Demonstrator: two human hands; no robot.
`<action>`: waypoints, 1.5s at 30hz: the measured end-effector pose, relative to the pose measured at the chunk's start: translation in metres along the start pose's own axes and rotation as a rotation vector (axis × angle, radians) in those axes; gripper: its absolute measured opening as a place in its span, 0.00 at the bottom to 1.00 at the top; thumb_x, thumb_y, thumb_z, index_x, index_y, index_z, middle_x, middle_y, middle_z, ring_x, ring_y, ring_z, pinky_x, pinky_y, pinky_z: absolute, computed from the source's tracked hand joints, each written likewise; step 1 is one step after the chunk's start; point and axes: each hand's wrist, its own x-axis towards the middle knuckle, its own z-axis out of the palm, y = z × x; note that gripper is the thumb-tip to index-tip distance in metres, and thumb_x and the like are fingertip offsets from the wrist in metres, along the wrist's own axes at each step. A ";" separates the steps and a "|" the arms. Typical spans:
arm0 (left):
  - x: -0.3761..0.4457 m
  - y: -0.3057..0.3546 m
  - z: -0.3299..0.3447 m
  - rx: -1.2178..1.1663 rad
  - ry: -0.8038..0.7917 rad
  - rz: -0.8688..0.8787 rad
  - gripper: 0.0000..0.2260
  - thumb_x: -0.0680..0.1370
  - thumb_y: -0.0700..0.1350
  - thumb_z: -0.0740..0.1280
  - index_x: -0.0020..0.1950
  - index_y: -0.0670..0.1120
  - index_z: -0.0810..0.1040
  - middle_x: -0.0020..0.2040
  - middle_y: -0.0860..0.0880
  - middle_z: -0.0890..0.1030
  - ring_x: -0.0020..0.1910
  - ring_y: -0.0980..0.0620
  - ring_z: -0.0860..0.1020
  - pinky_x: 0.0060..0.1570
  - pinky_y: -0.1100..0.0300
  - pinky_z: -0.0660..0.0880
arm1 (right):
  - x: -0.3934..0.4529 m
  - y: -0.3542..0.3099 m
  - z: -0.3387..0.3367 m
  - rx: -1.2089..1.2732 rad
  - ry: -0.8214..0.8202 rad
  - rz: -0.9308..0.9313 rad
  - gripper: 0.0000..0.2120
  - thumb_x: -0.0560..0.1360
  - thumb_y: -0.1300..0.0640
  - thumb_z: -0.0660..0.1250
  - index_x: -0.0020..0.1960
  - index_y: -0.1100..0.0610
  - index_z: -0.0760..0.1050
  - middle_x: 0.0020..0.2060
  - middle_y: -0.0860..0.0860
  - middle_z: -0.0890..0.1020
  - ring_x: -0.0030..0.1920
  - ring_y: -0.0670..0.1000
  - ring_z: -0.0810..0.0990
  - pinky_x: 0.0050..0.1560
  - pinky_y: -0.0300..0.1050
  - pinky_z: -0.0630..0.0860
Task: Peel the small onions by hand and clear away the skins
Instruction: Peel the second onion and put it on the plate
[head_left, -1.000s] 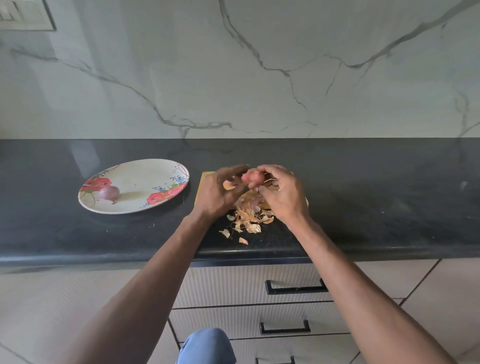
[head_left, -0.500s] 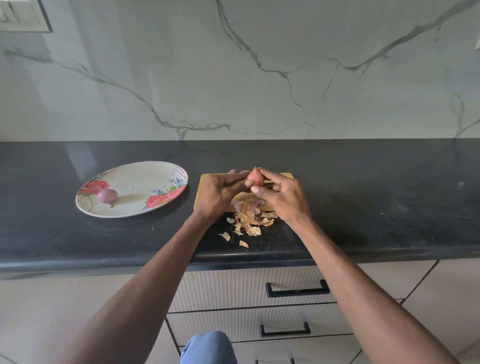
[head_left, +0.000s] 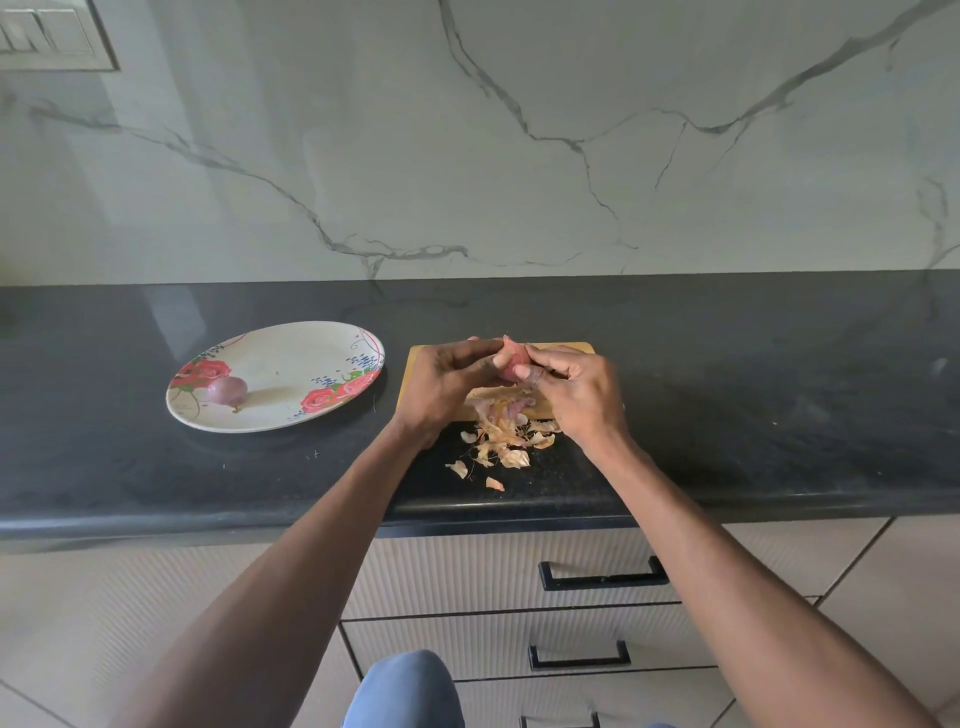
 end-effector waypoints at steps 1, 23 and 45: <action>0.000 0.001 -0.001 -0.021 0.000 -0.012 0.13 0.79 0.38 0.71 0.62 0.35 0.81 0.52 0.38 0.85 0.53 0.40 0.85 0.58 0.50 0.80 | 0.001 0.002 0.000 0.001 0.007 0.001 0.17 0.73 0.67 0.74 0.56 0.50 0.79 0.44 0.31 0.82 0.46 0.29 0.80 0.47 0.25 0.75; 0.011 -0.005 -0.015 0.243 -0.012 -0.022 0.23 0.72 0.38 0.78 0.67 0.40 0.80 0.57 0.45 0.85 0.53 0.52 0.85 0.58 0.56 0.80 | 0.024 -0.001 0.009 -0.074 -0.060 0.075 0.10 0.72 0.62 0.77 0.50 0.50 0.86 0.48 0.44 0.84 0.53 0.49 0.83 0.58 0.46 0.79; 0.007 -0.006 -0.012 0.087 -0.050 -0.055 0.15 0.72 0.35 0.77 0.57 0.40 0.80 0.51 0.41 0.85 0.49 0.47 0.84 0.52 0.52 0.82 | 0.014 0.013 0.030 -0.465 -0.044 -0.184 0.03 0.81 0.69 0.60 0.50 0.62 0.70 0.46 0.54 0.75 0.45 0.54 0.78 0.40 0.36 0.67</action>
